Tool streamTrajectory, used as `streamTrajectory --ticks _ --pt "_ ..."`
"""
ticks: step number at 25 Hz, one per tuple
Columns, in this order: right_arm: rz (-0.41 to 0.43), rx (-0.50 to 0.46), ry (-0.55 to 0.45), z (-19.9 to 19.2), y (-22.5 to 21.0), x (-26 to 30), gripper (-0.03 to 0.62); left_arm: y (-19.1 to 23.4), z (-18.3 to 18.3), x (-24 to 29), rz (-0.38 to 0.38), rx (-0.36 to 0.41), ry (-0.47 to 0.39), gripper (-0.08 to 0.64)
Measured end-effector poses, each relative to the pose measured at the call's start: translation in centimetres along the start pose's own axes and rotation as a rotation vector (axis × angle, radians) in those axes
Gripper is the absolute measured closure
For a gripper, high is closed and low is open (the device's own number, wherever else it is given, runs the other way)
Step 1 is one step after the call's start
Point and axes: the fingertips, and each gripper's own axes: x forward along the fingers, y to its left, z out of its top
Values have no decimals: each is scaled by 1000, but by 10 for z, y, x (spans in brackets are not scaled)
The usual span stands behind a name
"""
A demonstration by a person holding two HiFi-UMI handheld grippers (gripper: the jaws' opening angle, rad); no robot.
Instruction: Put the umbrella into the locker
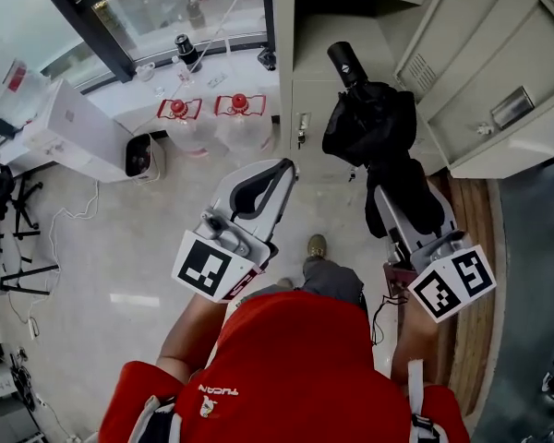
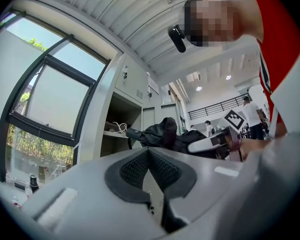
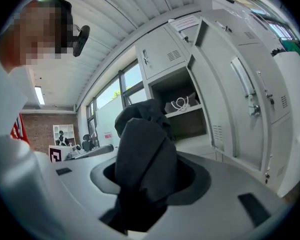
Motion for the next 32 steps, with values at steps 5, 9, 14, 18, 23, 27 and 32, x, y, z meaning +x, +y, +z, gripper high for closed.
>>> streamTrajectory --ticks 5,9,14,18,23,27,32 --pt "14 -35 28 11 -39 36 383 22 -5 41 36 16 6 555" --pt "8 -71 56 20 -66 64 383 40 -9 71 78 20 14 555" --pt "38 -120 89 25 -88 92 383 49 -17 100 119 29 30 555" --pt "43 -147 114 30 -107 114 383 57 -18 114 155 37 43 555" --pt "32 -183 140 28 -124 143 383 65 -24 121 174 30 55 555" --pt "16 -215 175 24 -133 171 383 74 -25 127 170 34 55 555" --pt "-1 -266 227 19 -142 200 383 86 -22 136 161 36 46 555"
